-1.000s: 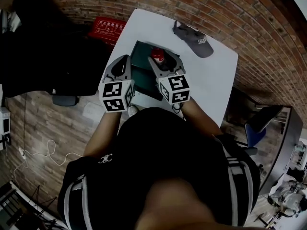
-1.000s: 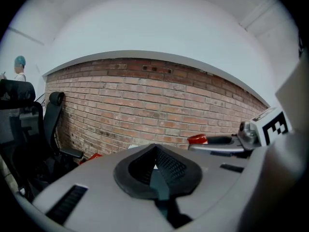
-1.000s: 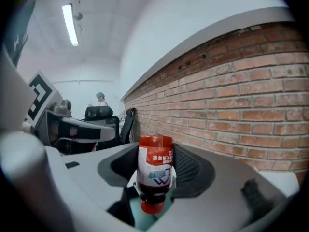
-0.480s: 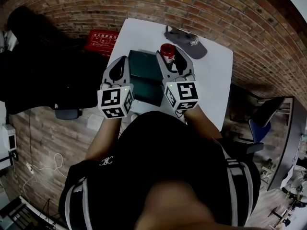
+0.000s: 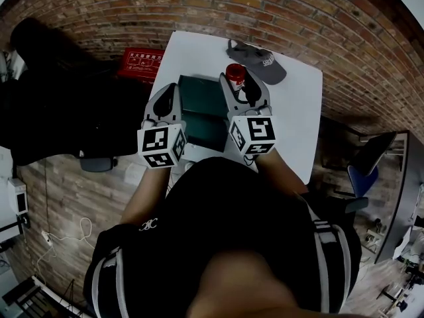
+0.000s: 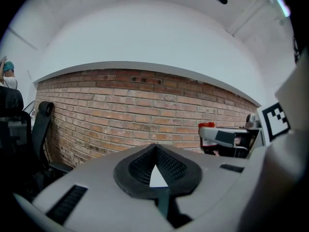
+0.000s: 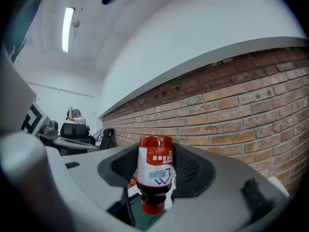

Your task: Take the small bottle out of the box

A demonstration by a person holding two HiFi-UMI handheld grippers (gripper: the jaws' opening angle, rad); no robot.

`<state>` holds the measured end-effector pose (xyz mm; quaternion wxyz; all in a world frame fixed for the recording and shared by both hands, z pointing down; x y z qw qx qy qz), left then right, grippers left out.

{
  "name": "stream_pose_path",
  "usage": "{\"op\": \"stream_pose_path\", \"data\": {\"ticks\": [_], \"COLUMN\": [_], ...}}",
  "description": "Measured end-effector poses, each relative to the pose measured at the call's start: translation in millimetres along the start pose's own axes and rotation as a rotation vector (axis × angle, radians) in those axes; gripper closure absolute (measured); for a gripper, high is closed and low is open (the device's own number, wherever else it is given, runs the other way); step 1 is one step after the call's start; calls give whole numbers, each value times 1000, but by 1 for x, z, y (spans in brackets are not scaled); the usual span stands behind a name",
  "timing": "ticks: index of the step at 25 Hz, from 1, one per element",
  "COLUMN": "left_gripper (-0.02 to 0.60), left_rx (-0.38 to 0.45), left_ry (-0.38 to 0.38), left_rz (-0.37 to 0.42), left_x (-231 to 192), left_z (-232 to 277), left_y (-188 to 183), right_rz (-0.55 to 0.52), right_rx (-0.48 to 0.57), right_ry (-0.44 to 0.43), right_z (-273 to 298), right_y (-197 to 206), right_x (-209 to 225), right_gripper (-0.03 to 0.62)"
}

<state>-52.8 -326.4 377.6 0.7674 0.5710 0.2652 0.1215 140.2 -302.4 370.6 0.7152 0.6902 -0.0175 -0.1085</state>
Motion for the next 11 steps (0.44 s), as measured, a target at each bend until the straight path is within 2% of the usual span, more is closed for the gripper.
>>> {"op": "stream_pose_path", "data": {"ticks": [11], "left_gripper": [569], "left_rx": [-15], "left_ry": [5], "left_rz": [-15], "left_x": [-2], "left_z": [-4], "left_y": [6], "right_rz": [-12], "right_rx": [-25], "right_ry": [-6], "right_z": [-4], "right_y": [8], "right_x": [-12], "right_gripper": [379]}}
Point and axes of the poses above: the fingertips, and each gripper's own axes: z forward along the fingers, x to its right, y out of its underside, the point moved 7 cm from there along -z, backward along the fingers, and after that the axes turned 10 degrees about -z, right-handed, at the moved point
